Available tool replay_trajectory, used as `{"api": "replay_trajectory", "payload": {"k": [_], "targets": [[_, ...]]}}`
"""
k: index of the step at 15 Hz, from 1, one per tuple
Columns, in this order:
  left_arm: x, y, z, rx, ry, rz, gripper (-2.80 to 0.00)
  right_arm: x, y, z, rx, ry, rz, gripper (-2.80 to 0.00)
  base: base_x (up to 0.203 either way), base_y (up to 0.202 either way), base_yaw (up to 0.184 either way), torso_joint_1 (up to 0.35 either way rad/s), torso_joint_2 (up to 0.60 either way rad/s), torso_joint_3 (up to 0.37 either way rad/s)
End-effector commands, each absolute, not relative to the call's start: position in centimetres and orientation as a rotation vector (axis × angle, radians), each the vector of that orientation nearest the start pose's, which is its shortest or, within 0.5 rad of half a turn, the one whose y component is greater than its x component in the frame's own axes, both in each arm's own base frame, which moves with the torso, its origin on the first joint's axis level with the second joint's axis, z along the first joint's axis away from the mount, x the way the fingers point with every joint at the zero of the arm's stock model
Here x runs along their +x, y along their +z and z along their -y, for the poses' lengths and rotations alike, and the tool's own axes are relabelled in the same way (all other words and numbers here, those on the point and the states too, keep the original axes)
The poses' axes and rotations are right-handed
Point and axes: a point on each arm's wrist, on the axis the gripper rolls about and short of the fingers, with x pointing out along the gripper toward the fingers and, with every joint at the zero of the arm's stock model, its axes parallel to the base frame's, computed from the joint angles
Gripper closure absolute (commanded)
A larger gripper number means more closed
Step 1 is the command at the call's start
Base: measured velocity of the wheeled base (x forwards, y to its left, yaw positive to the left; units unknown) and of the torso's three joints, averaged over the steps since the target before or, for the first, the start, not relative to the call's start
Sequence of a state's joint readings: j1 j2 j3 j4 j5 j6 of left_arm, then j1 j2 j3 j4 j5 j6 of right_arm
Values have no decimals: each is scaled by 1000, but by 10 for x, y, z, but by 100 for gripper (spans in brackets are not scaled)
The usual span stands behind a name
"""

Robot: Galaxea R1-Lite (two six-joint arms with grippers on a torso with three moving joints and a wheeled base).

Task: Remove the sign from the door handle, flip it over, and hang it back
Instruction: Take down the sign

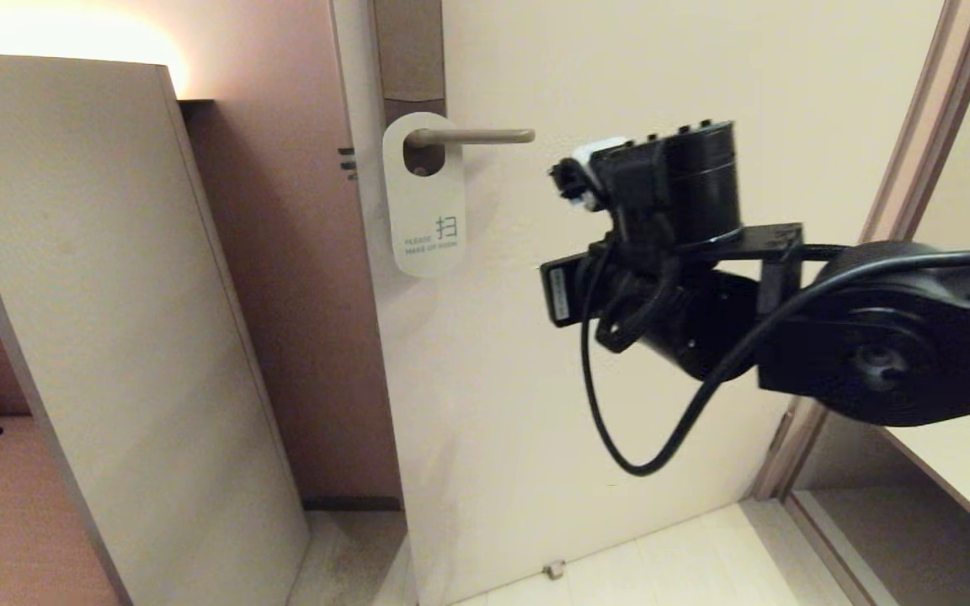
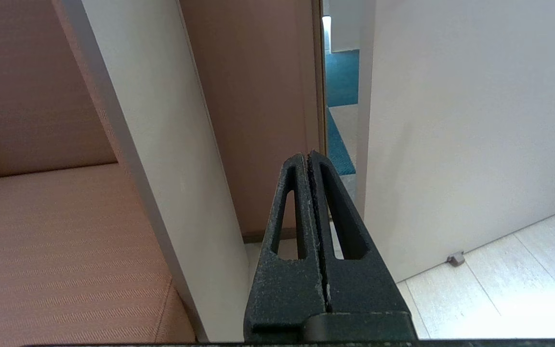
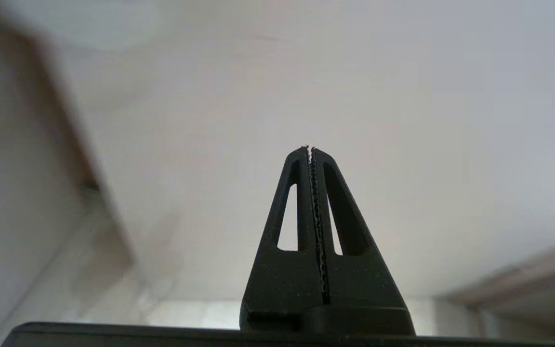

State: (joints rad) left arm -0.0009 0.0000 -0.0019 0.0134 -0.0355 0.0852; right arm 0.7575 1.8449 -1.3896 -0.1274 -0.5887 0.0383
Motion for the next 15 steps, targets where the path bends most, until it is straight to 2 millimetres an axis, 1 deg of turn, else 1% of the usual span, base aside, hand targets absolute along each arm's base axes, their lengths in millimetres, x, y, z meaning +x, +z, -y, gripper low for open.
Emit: {"api": "replay_trajectory", "payload": {"k": [1,3,5,7,9,12,15], "targets": [[-23,74,1,86,-38,-11,0,260,277,-198,-119,91,-207,0,0,0,0,0,0,0],[-23,75,1,86,-36,-9,0,256,284,-156,-121,-5,-199,0,0,0,0,0,0,0],[-23,74,1,86,-36,-11,0,247,286,-115,-127,-106,-199,0,0,0,0,0,0,0],[-23,74,1,86,-38,-11,0,231,283,-87,-127,-175,-203,0,0,0,0,0,0,0],[-23,74,1,86,-37,-11,0,210,279,-65,-122,-225,-204,0,0,0,0,0,0,0],[-23,75,1,86,-38,-10,0,177,272,-41,-109,-284,-192,0,0,0,0,0,0,0],[-23,75,1,86,-38,-10,0,139,264,-25,-91,-314,-158,0,0,0,0,0,0,0]]}}
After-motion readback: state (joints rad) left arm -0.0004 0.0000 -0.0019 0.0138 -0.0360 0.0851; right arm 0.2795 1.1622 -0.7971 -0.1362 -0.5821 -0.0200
